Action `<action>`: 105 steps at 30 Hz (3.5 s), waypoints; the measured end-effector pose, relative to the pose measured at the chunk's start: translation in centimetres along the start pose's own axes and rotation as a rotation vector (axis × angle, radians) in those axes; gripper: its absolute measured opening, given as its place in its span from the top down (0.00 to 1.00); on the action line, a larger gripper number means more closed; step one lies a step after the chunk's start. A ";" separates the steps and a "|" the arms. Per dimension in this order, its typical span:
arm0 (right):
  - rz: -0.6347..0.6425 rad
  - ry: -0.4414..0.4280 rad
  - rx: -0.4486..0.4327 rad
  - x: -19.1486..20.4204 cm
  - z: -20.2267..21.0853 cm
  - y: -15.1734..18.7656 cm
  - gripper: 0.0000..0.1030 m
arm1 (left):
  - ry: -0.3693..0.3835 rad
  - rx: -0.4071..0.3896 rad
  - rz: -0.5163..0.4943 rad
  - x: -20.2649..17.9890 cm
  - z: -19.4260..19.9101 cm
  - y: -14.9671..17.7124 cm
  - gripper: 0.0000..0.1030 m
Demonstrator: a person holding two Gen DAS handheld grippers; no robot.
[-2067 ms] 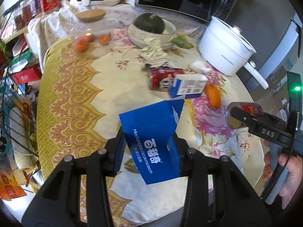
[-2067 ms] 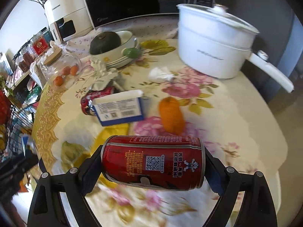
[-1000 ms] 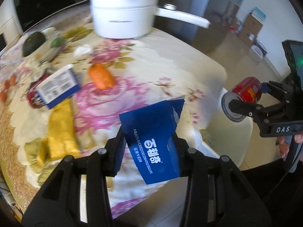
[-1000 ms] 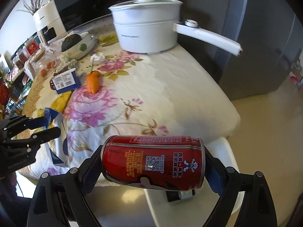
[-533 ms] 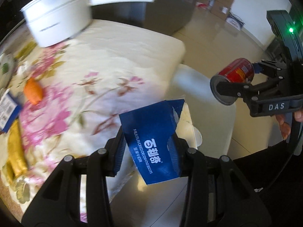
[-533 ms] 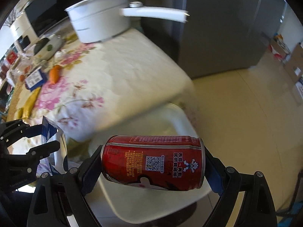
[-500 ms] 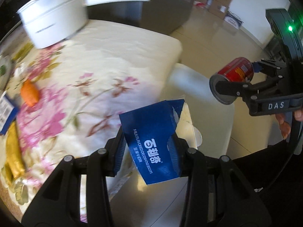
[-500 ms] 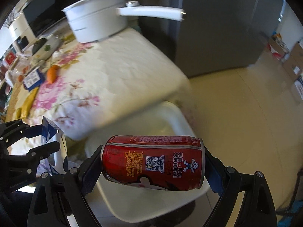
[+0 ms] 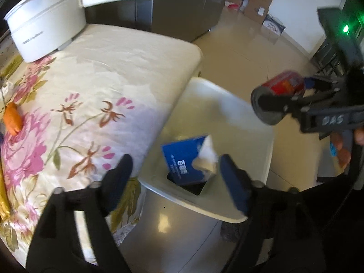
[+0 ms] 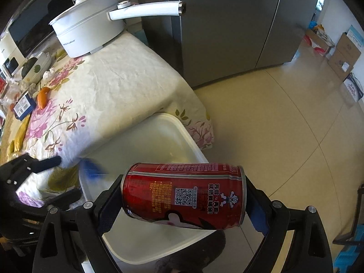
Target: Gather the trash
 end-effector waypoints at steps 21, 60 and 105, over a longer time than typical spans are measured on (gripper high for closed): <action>0.073 -0.089 0.119 5.3 -2.7 0.7 0.07 | -0.172 -0.085 0.211 12.0 6.1 0.0 0.02; 0.179 -0.135 0.013 14.7 -0.3 -6.6 0.03 | -0.268 -0.201 0.606 28.9 14.4 3.7 0.01; 0.200 -0.200 0.056 23.4 -3.3 -11.0 0.03 | -0.247 -0.017 0.591 32.0 9.0 5.3 0.36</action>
Point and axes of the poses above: each gripper's, at about its wrist camera, not at the fingertips, and z roughly against the way its jaws point, x to its left, y to its underside, the point moved 10 cm from there along -z, roughly the way its jaws point, and after that the axes turned 12 degrees about z, right-handed, at the moved point
